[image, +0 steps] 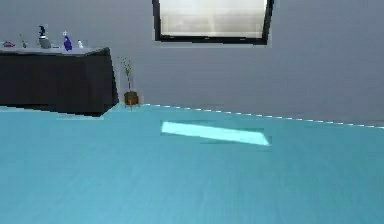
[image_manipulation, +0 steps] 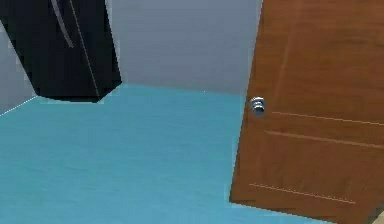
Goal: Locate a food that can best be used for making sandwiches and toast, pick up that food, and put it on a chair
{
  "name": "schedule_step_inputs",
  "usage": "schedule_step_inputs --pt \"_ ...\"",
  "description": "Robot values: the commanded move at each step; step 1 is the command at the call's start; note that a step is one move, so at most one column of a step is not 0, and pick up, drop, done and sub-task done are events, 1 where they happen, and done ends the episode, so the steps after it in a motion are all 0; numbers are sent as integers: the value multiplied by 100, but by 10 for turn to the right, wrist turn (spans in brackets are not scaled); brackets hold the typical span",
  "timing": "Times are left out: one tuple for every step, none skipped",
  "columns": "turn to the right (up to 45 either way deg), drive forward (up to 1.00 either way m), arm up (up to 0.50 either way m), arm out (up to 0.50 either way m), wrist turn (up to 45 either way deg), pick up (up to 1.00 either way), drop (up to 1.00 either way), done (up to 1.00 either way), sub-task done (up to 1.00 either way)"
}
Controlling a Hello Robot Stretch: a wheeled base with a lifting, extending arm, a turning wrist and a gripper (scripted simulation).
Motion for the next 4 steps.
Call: schedule_step_inputs --pt "-270 0 0 0 0 0 0 0 0" --pt "0 55 0 0 0 0 0 0 0" --pt "-360 0 0 0 0 0 0 0 0" --pt "0 100 0 0 0 0 0 0 0"
